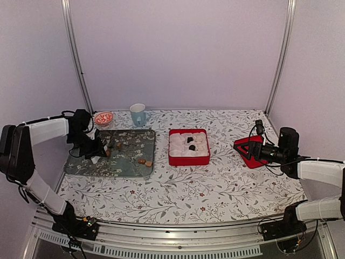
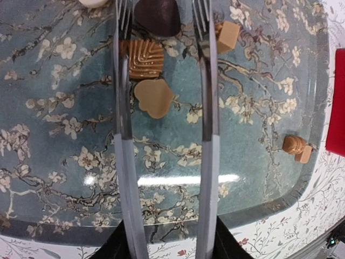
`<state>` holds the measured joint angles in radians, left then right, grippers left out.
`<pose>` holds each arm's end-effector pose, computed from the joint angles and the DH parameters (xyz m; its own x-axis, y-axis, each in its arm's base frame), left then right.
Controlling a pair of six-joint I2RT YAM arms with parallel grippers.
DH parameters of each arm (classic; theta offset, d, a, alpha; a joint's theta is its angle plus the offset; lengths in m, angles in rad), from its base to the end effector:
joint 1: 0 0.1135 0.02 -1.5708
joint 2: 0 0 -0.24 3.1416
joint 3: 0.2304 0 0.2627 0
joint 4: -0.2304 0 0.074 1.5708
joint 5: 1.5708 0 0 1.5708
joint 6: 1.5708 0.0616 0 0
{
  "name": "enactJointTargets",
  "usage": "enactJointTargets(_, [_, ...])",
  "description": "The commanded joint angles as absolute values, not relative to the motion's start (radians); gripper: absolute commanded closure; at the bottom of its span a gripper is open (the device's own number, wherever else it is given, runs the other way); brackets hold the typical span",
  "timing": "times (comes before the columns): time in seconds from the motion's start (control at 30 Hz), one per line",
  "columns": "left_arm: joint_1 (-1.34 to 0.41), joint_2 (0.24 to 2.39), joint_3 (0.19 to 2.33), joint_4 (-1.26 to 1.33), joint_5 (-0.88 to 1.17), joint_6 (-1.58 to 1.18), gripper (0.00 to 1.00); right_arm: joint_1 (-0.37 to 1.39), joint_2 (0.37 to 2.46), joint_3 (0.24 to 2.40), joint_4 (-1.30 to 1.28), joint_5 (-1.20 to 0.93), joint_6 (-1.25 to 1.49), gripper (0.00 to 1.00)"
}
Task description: Pack the chocolate
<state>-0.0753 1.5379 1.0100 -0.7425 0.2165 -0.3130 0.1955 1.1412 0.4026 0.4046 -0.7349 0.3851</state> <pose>0.3011 -0.0360 0.1482 -0.9484 -0.2300 -0.2183 -0.1631 0.9441 -0.2863 0.2496 0.0915 0.1646 -0.5856 0.1682 -0.7930 -0.5886 0.5843 0.5586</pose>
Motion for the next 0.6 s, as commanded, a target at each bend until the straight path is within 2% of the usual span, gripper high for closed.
enactJointTargets(0.0, [-0.065,1.546,1.031,-0.723,0.245,-0.296,0.63,0.197,1.149,0.399,0.423,-0.735,0.388,0.01])
enactJointTargets(0.27, [-0.069,1.544,1.022,-0.728,0.258,-0.285,0.7,0.198,1.152,0.399,0.426,-0.736,0.388,0.01])
enactJointTargets(0.57, [-0.076,1.552,1.021,-0.749,0.233,-0.27,0.65,0.198,1.148,0.398,0.425,-0.735,0.387,0.01])
